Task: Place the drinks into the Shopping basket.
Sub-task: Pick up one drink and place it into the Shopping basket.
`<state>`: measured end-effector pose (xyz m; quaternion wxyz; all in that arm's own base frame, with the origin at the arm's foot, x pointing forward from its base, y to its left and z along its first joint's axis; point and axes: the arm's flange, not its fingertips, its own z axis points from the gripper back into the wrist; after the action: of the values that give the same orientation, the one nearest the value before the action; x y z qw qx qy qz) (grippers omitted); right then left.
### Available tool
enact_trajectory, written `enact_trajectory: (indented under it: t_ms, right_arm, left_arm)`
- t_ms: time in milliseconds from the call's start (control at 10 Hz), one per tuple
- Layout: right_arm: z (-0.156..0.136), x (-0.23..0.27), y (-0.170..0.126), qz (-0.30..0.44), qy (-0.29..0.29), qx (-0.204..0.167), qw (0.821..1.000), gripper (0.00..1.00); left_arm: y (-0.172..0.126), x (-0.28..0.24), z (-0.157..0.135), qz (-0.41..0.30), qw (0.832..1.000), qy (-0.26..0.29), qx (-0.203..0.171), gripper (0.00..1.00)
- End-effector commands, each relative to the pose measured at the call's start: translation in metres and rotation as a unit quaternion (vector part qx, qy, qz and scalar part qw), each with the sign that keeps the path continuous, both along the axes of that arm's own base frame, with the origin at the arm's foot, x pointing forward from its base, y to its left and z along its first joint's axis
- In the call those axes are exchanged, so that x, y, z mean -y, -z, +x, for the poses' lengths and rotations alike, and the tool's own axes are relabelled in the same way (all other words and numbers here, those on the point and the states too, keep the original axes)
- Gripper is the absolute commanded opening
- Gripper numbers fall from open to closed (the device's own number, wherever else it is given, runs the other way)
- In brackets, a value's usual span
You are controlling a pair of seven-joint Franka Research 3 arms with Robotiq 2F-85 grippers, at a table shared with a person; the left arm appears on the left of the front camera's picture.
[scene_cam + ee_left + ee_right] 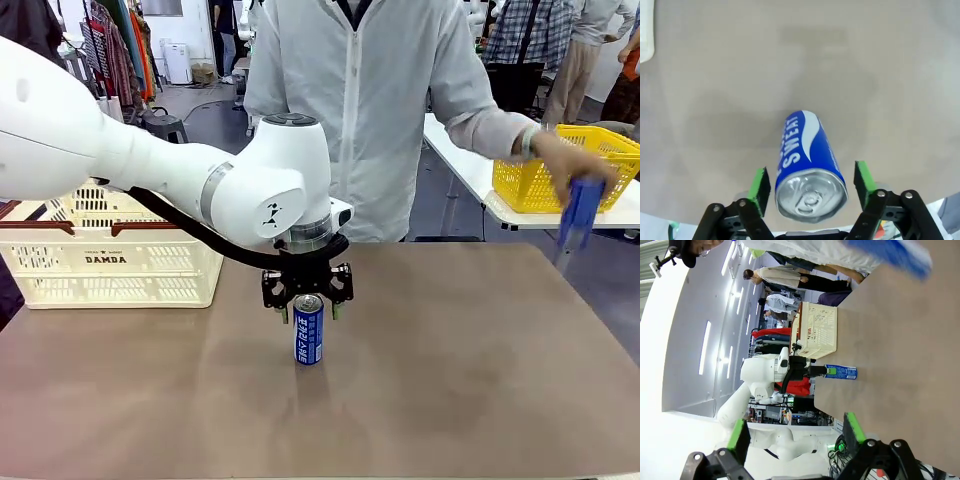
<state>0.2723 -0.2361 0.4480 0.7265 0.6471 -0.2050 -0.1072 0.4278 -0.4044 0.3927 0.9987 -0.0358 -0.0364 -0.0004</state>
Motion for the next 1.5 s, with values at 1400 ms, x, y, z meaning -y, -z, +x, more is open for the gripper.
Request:
enact_trajectory:
  t_ms: [1400]
  right_arm:
    - [0.002, 0.002, -0.003, 0.003, 0.002, 0.016, 1.0, 1.0]
  left_arm:
    - [-0.222, -0.278, -0.01, -0.051, 0.998, 0.013, 0.03, 0.0]
